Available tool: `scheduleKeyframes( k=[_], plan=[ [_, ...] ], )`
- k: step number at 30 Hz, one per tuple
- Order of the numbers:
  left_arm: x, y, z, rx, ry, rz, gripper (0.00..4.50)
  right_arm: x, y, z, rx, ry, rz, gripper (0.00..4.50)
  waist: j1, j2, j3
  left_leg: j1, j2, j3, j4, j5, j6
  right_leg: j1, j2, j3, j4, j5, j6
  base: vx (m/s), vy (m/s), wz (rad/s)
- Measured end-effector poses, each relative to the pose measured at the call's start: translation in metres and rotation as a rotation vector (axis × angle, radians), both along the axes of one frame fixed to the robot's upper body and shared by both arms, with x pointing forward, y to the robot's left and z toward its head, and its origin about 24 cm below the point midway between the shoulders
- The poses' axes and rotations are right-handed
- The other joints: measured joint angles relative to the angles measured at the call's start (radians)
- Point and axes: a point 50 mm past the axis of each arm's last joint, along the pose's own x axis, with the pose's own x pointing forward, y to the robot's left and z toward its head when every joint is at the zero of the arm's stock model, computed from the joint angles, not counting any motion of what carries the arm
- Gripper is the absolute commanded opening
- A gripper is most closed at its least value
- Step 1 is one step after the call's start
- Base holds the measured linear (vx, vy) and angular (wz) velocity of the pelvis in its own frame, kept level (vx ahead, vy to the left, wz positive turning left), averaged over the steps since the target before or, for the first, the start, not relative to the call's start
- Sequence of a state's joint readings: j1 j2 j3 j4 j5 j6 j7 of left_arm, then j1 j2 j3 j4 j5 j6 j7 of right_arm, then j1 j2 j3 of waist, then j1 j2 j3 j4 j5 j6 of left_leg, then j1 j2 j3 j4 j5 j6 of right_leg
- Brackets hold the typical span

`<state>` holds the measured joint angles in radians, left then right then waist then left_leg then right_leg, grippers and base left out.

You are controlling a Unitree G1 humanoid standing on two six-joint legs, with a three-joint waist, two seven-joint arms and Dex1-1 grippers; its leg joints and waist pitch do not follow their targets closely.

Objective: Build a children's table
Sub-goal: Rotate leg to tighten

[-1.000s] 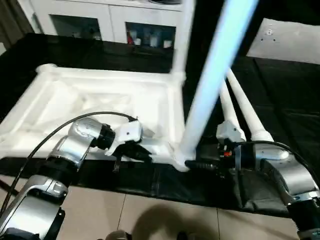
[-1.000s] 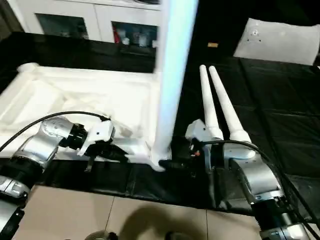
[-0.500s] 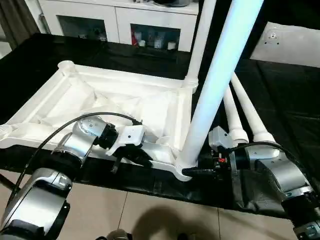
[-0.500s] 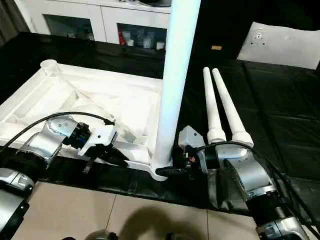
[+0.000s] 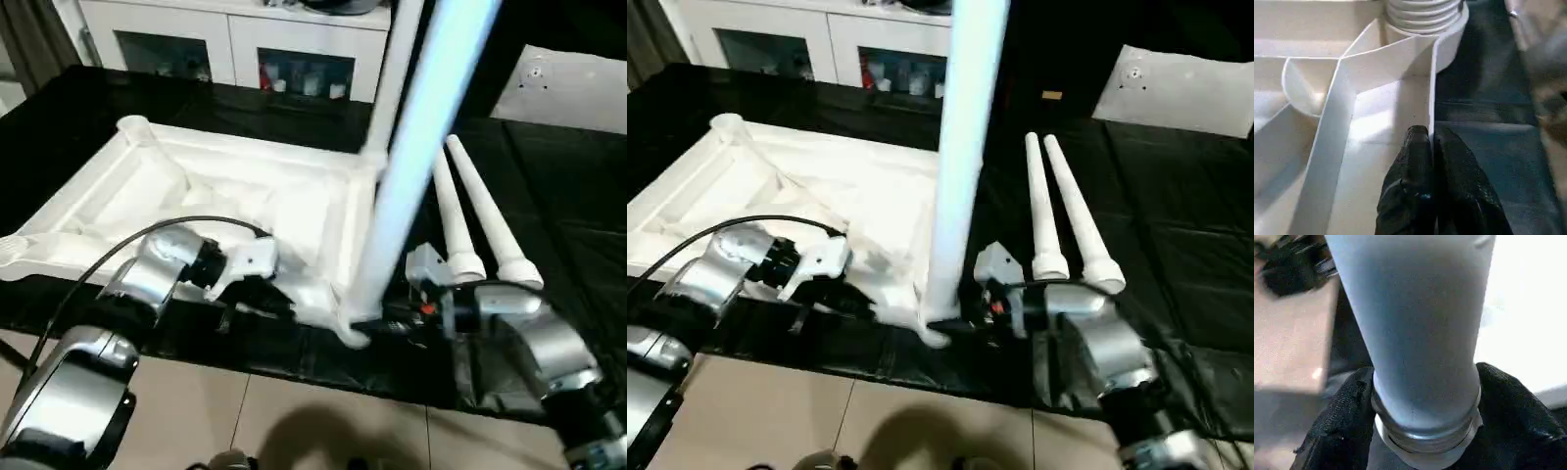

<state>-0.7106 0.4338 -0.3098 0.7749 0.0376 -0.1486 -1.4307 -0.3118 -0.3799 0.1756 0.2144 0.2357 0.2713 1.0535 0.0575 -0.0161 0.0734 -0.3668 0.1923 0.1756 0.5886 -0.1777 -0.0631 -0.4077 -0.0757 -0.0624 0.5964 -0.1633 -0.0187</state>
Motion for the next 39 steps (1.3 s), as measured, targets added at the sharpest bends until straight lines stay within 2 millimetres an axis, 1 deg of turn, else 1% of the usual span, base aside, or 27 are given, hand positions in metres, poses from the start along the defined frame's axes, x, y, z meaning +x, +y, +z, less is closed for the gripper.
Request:
scheduleKeyframes(
  k=[1, 3, 6, 9, 12, 15, 17, 20, 21, 22, 24, 27, 31, 34, 39],
  plan=[
    [0.000, -0.001, 0.000, -0.011, -0.005, 0.035, 0.00, 0.001, 0.002, -0.002, 0.012, 0.000, -0.047, 2.72, -0.006, 0.000, 0.000, 0.000, 0.000, 0.000, 0.000, 0.000, 0.000, 0.000, 0.000, 0.000, 0.000, 0.000, 0.000, 0.000, 0.000, 0.00],
    [-0.001, -0.002, -0.004, -0.060, -0.011, 0.176, 0.00, 0.006, 0.010, -0.007, 0.062, 0.001, -0.234, 2.72, -0.032, 0.001, 0.000, 0.001, 0.000, 0.000, -0.001, 0.000, 0.000, -0.001, 0.000, 0.000, -0.001, 0.000, 0.000, 0.000, 0.000, 0.00],
    [-0.004, -0.011, -0.008, -0.109, -0.010, 0.303, 0.00, 0.013, 0.019, -0.009, 0.087, 0.003, -0.419, 2.72, -0.052, 0.001, -0.001, 0.001, 0.000, 0.000, -0.004, 0.000, -0.001, -0.002, 0.001, -0.001, -0.001, 0.000, 0.001, 0.000, 0.000, 0.00],
    [-0.009, -0.018, -0.009, -0.121, -0.034, 0.442, 0.00, 0.022, 0.037, -0.009, 0.109, 0.007, -0.587, 2.72, -0.067, 0.003, -0.001, 0.001, 0.000, 0.001, -0.009, 0.001, -0.002, -0.001, 0.001, 0.000, -0.001, -0.004, 0.006, 0.000, 0.000, 0.00],
    [-0.011, -0.032, -0.011, -0.132, -0.046, 0.560, 0.00, 0.034, 0.047, -0.006, 0.077, -0.001, -0.700, 2.71, -0.076, 0.003, -0.002, 0.003, -0.001, 0.001, -0.009, 0.001, -0.003, -0.001, 0.001, 0.000, -0.002, -0.005, 0.007, 0.000, 0.000, 0.00],
    [-0.013, -0.039, -0.010, -0.131, -0.055, 0.609, 0.00, 0.038, 0.051, -0.005, 0.055, -0.017, -0.740, 2.71, -0.076, 0.003, -0.002, 0.002, -0.001, 0.000, -0.009, 0.001, -0.003, -0.002, 0.001, 0.000, -0.003, -0.005, 0.008, 0.000, 0.000, 0.00],
    [-0.014, -0.039, -0.009, -0.130, -0.060, 0.616, 0.00, 0.038, 0.052, -0.005, 0.066, -0.015, -0.750, 3.41, -0.077, 0.003, -0.002, 0.001, -0.001, 0.000, -0.009, 0.001, -0.002, -0.002, 0.001, 0.000, -0.003, -0.005, 0.008, 0.000, 0.000, 0.00],
    [-0.013, -0.040, -0.009, -0.124, -0.073, 0.613, 0.00, 0.038, 0.054, -0.004, 0.076, -0.016, -0.748, 3.47, -0.078, 0.003, -0.002, 0.001, -0.001, 0.000, -0.009, 0.001, -0.002, -0.003, 0.001, 0.000, -0.004, -0.005, 0.008, 0.000, 0.000, 0.00],
    [-0.013, -0.039, -0.009, -0.121, -0.080, 0.609, 0.00, 0.038, 0.054, -0.004, 0.079, -0.016, -0.746, 3.77, -0.078, 0.003, -0.002, 0.000, -0.001, 0.000, -0.009, 0.001, -0.002, -0.003, 0.001, 0.000, -0.004, -0.005, 0.008, 0.000, 0.000, 0.00],
    [-0.013, -0.039, -0.009, -0.119, -0.083, 0.607, 0.00, 0.038, 0.054, -0.004, 0.082, -0.017, -0.743, 3.77, -0.078, 0.003, -0.002, 0.000, -0.001, 0.000, -0.009, 0.001, -0.002, -0.004, 0.001, 0.000, -0.004, -0.005, 0.008, 0.000, 0.000, 0.00],
    [-0.013, -0.038, -0.008, -0.116, -0.089, 0.600, 0.00, 0.037, 0.053, -0.004, 0.091, -0.022, -0.730, 3.97, -0.078, 0.003, -0.002, 0.000, -0.001, 0.000, -0.009, 0.001, -0.002, -0.004, 0.001, 0.000, -0.003, -0.005, 0.008, 0.000, 0.000, 0.00],
    [-0.011, -0.034, -0.007, -0.095, -0.107, 0.565, 0.00, 0.032, 0.044, -0.004, 0.097, -0.028, -0.671, 4.32, -0.075, 0.003, -0.001, -0.001, -0.001, 0.000, -0.009, 0.001, -0.002, -0.005, 0.001, 0.000, -0.003, -0.005, 0.008, 0.000, 0.000, 0.00],
    [-0.006, -0.022, -0.004, -0.079, -0.123, 0.487, 0.00, 0.024, 0.031, -0.004, 0.065, -0.051, -0.532, 4.48, -0.075, 0.004, -0.001, -0.002, -0.001, -0.001, -0.010, 0.001, -0.002, -0.006, 0.002, 0.000, -0.003, -0.005, 0.007, 0.000, 0.000, 0.00],
    [-0.006, -0.015, -0.004, -0.078, -0.118, 0.435, 0.00, 0.019, 0.020, -0.003, 0.048, -0.057, -0.451, 4.48, -0.073, 0.004, 0.000, -0.003, 0.000, -0.001, -0.010, 0.001, -0.002, -0.007, 0.002, -0.001, -0.003, -0.003, 0.004, 0.000, 0.000, 0.00],
    [-0.004, -0.003, -0.001, -0.059, -0.089, 0.281, 0.00, 0.014, -0.006, 0.006, -0.024, -0.087, -0.263, 4.48, -0.050, 0.002, 0.000, -0.004, -0.001, -0.001, -0.009, 0.001, -0.002, -0.007, 0.001, -0.001, -0.004, -0.002, 0.002, 0.000, 0.000, 0.00]
  ],
)
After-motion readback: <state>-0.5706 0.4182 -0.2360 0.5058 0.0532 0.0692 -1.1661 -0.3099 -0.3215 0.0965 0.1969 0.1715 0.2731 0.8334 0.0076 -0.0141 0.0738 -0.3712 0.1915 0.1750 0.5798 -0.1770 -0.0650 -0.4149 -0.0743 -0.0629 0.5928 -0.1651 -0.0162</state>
